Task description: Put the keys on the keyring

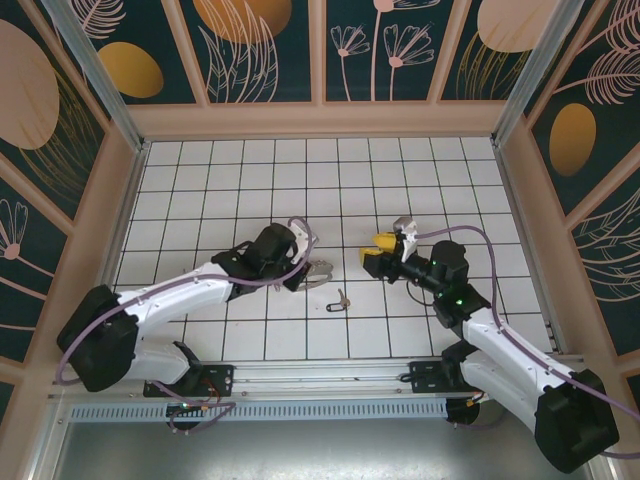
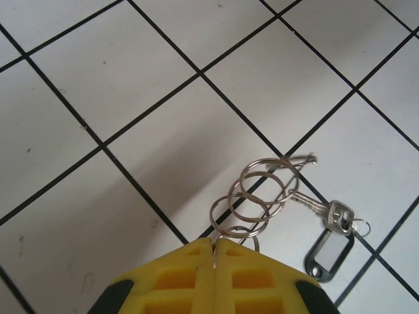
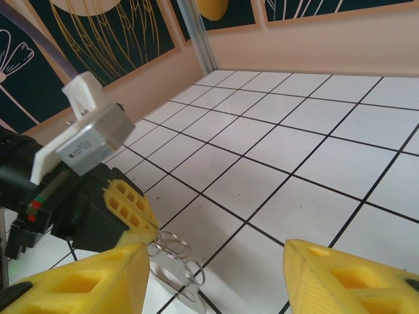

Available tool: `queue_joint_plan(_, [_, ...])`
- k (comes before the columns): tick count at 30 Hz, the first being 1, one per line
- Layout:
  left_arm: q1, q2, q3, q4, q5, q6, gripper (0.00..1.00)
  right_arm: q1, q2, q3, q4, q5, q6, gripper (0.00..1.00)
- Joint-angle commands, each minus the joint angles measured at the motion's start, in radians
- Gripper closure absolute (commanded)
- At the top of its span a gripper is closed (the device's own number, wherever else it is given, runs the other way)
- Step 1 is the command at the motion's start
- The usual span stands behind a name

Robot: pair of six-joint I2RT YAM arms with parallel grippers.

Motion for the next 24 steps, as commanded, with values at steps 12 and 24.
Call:
queue_joint_plan(12, [0.002, 0.277, 0.145, 0.002, -0.047, -0.073, 0.78, -0.055, -0.022, -0.033, -0.003, -0.016, 0.020, 0.43])
queue_joint_plan(24, [-0.011, 0.224, 0.143, -0.082, 0.042, 0.035, 0.60, -0.112, -0.068, -0.083, -0.012, -0.036, 0.066, 0.35])
